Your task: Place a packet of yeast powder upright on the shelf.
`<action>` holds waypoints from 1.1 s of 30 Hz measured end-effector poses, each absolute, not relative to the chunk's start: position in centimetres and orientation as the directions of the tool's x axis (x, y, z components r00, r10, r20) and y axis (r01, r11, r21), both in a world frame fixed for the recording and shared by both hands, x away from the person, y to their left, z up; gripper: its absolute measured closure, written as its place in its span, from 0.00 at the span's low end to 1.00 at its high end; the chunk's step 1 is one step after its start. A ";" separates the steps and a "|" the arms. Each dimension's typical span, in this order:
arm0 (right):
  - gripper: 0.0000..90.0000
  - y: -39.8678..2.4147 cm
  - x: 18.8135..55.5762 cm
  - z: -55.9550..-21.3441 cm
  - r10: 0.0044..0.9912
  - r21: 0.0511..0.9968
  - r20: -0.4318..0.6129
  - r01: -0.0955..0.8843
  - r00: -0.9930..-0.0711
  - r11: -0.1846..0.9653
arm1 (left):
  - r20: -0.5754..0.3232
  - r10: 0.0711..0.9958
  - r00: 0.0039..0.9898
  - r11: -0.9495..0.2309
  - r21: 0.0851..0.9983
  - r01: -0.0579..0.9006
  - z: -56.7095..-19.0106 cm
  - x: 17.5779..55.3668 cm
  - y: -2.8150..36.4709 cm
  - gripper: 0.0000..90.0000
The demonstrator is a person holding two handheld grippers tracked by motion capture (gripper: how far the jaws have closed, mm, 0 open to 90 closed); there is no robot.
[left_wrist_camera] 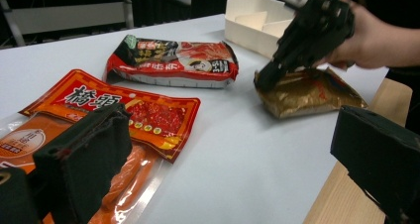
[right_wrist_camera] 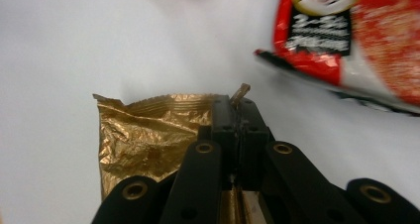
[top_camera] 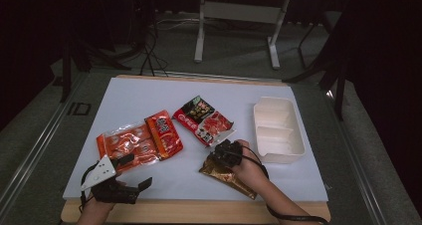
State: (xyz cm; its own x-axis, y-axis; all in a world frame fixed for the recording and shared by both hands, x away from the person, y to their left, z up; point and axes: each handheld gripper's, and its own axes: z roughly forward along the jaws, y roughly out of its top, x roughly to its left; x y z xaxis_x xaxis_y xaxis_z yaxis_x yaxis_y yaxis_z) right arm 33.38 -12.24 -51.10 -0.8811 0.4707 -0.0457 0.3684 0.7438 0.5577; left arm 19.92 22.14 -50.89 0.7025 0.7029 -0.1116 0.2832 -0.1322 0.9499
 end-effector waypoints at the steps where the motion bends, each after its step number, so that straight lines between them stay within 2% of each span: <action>1: 0.99 -12.5 33.4 -50.8 0.474 0.560 -0.032 0.377 -0.880 0.738 | -0.112 0.703 0.703 -0.131 0.950 0.283 -50.9 19.9 22.1 0.02; 6: 0.99 -13.4 33.2 -49.8 0.486 0.585 -0.010 0.389 -0.874 0.712 | -0.111 0.701 0.704 -0.134 0.950 0.283 -50.9 20.0 22.1 0.02; 16: 1.00 -16.5 32.6 -45.6 0.522 0.702 0.024 0.386 -0.852 0.598 | -0.109 0.702 0.704 -0.140 0.948 0.286 -51.0 20.0 21.9 0.02; 33: 1.00 -18.5 31.2 -40.8 0.515 0.799 0.057 0.348 -0.855 0.491 | -0.110 0.702 0.703 -0.139 0.948 0.287 -51.0 20.1 21.8 0.02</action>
State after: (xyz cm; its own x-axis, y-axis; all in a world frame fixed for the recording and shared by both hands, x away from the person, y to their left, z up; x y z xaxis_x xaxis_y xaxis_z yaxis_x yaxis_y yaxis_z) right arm 31.16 -18.48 -40.78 -0.8554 0.5148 0.0567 0.3483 0.4908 0.7986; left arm 20.10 21.82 -51.02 0.7032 0.7024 -0.1100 0.2869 -0.1388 0.9478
